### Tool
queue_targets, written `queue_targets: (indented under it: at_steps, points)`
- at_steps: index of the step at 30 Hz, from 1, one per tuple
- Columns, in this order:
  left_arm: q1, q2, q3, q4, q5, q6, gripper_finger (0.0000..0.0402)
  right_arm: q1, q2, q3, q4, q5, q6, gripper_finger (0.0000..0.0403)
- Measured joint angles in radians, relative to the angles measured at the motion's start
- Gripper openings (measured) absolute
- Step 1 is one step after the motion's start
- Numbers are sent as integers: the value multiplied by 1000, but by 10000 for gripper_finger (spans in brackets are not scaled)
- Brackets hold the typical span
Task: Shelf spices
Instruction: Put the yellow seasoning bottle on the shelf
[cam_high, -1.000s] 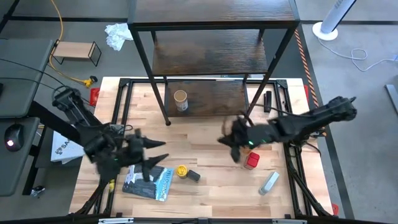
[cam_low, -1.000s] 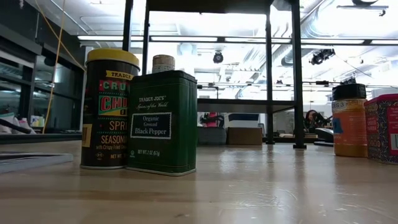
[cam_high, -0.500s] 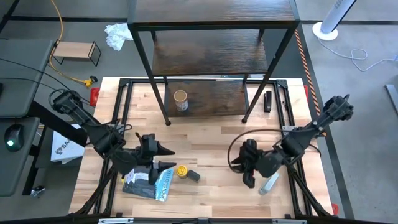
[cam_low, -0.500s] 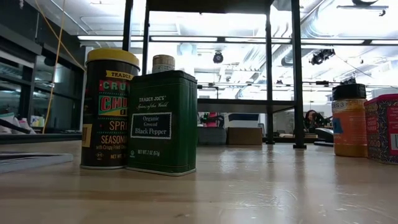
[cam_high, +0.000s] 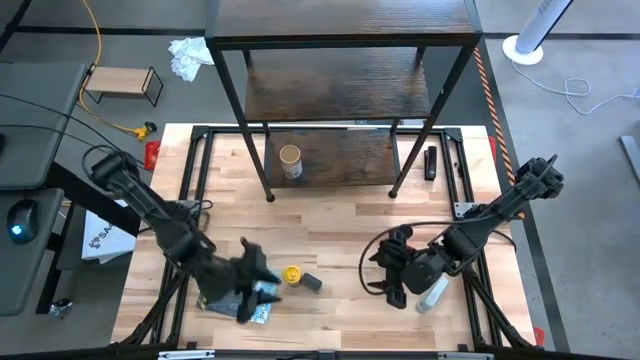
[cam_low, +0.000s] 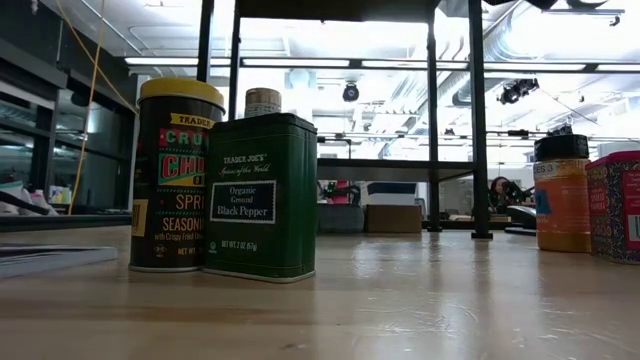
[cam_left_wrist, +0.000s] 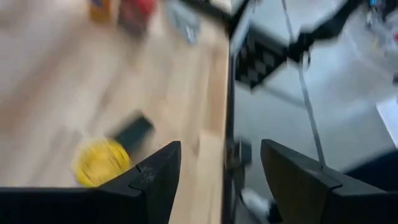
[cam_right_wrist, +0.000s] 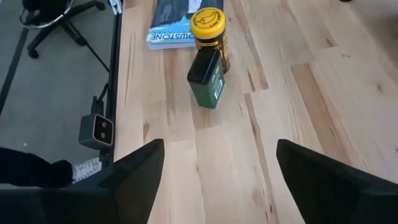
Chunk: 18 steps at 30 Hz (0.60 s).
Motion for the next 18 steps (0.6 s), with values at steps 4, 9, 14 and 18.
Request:
queue_targets:
  at_steps: [4, 9, 14, 18]
  points:
    - [-36, 92, 44, -56, 103, -46, 218, -2, -1, 0, 0, -1, -6, 312]
    - [-63, 189, 158, -223, 125, 36, 219, -2, -1, 0, -12, -4, -6, 312]
    - [-27, 230, 217, -293, 156, 169, 229, -15, -1, 0, -35, -20, -8, 312]
    - [18, 230, 240, -362, 221, 265, 249, -49, -2, 0, -3, -19, -7, 312]
